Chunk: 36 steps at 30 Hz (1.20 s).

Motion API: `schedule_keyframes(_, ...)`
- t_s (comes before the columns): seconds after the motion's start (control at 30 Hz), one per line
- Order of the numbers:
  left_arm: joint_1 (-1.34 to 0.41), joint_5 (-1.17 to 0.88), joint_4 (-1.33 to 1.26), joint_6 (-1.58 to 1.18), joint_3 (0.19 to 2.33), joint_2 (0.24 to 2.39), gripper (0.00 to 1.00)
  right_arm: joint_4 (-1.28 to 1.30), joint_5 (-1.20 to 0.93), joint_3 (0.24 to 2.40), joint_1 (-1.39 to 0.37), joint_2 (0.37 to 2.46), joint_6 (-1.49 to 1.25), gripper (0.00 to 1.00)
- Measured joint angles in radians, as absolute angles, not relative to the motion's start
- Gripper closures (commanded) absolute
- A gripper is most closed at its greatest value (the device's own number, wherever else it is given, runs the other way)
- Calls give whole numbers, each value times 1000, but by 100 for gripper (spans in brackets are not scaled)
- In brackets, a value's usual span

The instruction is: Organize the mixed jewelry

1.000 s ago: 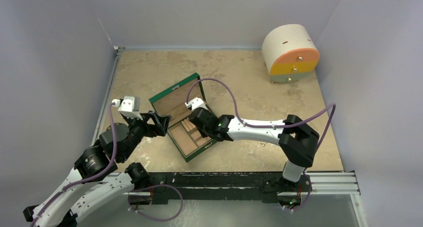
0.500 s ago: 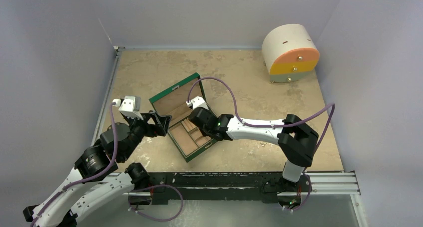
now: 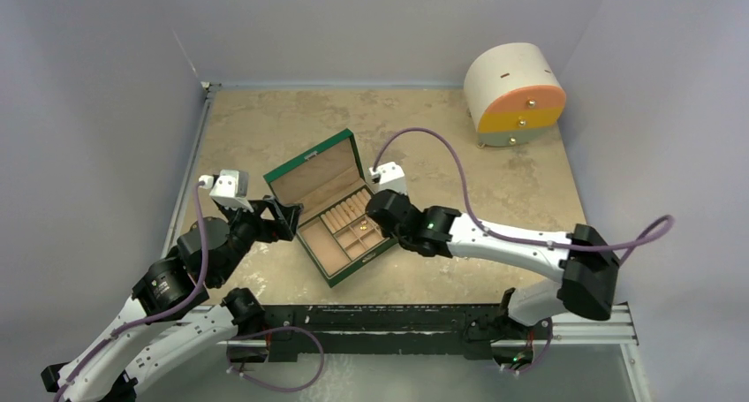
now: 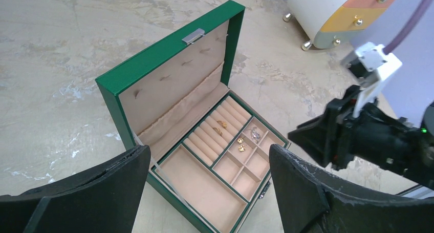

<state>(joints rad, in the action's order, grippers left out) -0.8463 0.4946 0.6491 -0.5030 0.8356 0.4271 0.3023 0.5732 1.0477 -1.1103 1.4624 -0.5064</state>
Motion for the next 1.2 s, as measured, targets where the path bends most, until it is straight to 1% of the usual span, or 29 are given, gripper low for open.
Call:
schedule_keyframes(0.2,-846,495,649,-503,836,427,14,431,630,944,-1056,1311,-643,66)
schedule_keyframes(0.33,-846,494,649,-503,836,427,14,526,624,832,-973,1192,-754,65)
schedule_keyframes(0.47,-846,494,649,-503,836,429,14,580,591,728,-860,1086,-839,62)
schedule_keyframes(0.57,-846,494,649,-503,836,430,14,610,562,665,-802,1031,-894,62)
schedule_keyframes(0.7,-846,494,649,-503,836,439,14,627,521,629,-751,1029,-947,62)
schedule_keyframes(1.03,-846,494,649,-503,836,446,14,672,503,628,-675,1173,-1106,68)
schedule_keyframes(1.2,-846,494,649,-503,836,446,14,698,505,628,-641,1188,-1179,69)
